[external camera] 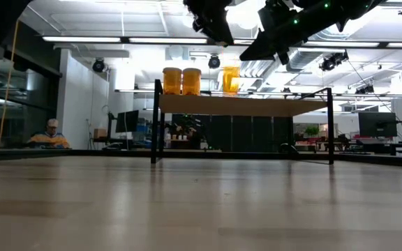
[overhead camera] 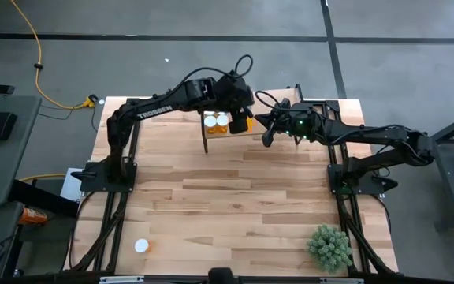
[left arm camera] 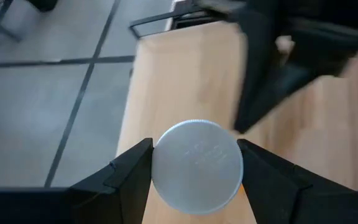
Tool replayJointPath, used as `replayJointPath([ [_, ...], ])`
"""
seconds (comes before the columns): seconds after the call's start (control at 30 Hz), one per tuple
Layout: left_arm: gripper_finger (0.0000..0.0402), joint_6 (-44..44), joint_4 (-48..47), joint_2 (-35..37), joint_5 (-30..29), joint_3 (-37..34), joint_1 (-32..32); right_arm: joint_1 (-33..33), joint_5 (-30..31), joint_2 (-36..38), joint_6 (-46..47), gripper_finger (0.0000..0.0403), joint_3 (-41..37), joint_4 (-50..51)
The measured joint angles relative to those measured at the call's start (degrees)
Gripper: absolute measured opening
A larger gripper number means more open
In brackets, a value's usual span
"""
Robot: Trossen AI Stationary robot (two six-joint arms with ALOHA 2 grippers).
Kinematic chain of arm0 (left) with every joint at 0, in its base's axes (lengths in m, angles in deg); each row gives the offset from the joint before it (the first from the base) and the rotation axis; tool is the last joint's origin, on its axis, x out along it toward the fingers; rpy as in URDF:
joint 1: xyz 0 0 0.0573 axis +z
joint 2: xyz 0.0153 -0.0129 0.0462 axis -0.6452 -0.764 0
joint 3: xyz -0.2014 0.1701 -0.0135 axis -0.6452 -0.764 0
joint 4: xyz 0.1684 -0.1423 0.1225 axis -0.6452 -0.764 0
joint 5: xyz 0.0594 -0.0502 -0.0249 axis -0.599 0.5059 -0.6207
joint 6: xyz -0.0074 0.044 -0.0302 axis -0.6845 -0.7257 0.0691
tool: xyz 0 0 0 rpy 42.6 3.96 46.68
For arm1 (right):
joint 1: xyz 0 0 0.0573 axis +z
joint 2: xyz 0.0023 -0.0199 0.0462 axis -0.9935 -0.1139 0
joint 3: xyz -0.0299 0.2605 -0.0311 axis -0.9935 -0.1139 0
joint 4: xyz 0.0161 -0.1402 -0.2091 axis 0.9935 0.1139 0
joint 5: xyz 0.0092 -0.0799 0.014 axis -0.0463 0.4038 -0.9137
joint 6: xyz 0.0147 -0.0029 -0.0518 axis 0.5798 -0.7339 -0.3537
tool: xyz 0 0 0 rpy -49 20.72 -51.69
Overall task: Pick and place medicine bottles onto shelf by color
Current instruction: Put the orange pill bottle on the shelf
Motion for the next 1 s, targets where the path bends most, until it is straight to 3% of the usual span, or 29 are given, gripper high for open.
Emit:
replayJointPath([
  [0.27, 0.0207, 9.2, -0.9, 0.0, 4.2, -0.7, 4.3, 0.0, 0.0, 0.0, -0.1, 0.0, 0.0, 0.6],
  [0.87, 0.0207, 9.7, -1.0, -0.3, 6.5, -0.7, 5.0, 0.0, 0.1, 0.1, -0.6, 0.0, 0.0, 0.7],
  [1.0, 0.0207, 10.5, -0.6, 0.0, 9.6, -0.6, 5.0, 0.0, 0.1, 0.6, -1.1, 0.0, 0.0, 0.8],
])
